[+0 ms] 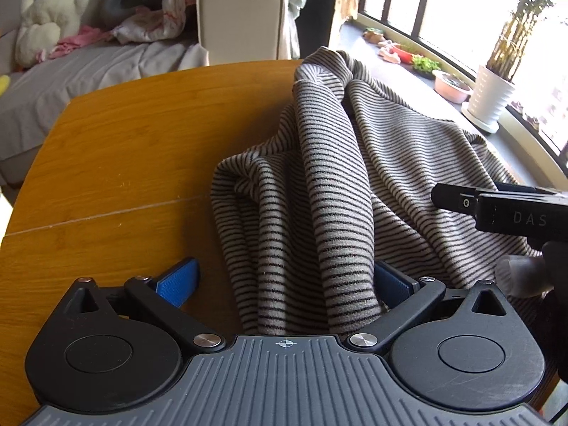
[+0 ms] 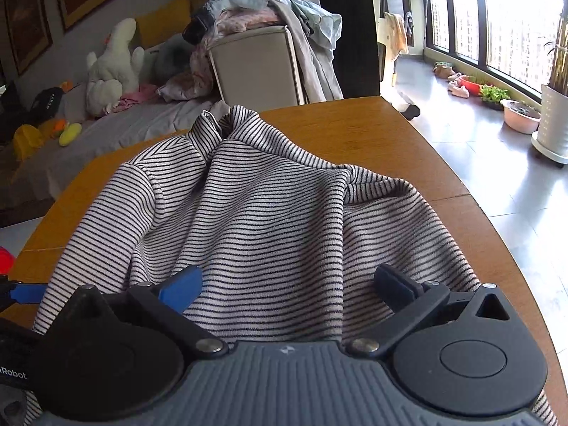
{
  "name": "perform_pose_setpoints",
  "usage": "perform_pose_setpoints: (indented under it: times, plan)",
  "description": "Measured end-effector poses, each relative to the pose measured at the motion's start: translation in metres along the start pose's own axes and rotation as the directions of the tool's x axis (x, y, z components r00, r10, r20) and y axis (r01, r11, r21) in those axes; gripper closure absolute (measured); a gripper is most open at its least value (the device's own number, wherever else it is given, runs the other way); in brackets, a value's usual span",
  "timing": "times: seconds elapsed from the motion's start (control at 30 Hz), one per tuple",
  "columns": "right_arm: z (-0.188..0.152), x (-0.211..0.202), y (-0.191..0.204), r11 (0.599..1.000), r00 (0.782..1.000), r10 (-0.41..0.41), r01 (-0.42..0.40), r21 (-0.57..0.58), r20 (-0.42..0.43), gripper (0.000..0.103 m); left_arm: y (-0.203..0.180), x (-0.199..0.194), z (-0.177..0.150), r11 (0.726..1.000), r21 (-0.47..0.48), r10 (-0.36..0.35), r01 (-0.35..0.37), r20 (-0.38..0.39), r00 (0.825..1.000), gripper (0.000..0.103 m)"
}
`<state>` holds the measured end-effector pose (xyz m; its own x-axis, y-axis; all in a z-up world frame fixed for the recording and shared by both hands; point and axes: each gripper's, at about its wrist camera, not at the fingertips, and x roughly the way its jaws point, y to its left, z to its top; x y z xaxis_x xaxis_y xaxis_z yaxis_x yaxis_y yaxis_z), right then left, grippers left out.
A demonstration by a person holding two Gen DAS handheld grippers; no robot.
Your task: Fold clothes
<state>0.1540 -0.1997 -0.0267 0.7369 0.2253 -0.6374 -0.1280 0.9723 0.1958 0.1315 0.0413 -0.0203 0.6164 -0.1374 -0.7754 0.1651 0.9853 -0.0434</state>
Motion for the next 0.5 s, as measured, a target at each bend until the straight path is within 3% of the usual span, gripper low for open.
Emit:
perform_pose_setpoints:
  times: [0.13, 0.27, 0.4, 0.5]
  plan:
    - [-0.005, -0.007, -0.006, 0.999, 1.0, 0.024, -0.025, 0.037, 0.02, 0.0, -0.001, -0.01, -0.008, 1.0, -0.001, 0.011, -0.011, 0.008, 1.0, 0.0]
    - [-0.007, -0.008, -0.005, 0.999, 1.0, 0.017, -0.017, 0.03, 0.021, 0.0, -0.008, -0.02, -0.006, 0.999, 0.015, 0.031, -0.032, 0.04, 0.999, 0.015]
    - [-0.006, -0.007, -0.005, 0.999, 1.0, 0.02, -0.021, 0.034, 0.025, 0.0, -0.017, -0.035, 0.003, 0.996, 0.041, 0.074, -0.078, 0.097, 0.993, 0.018]
    - [-0.007, -0.009, -0.009, 0.998, 0.999, 0.034, -0.036, 0.054, 0.036, 0.0, -0.021, -0.042, 0.009, 0.995, 0.06, 0.07, -0.078, 0.124, 0.99, 0.027]
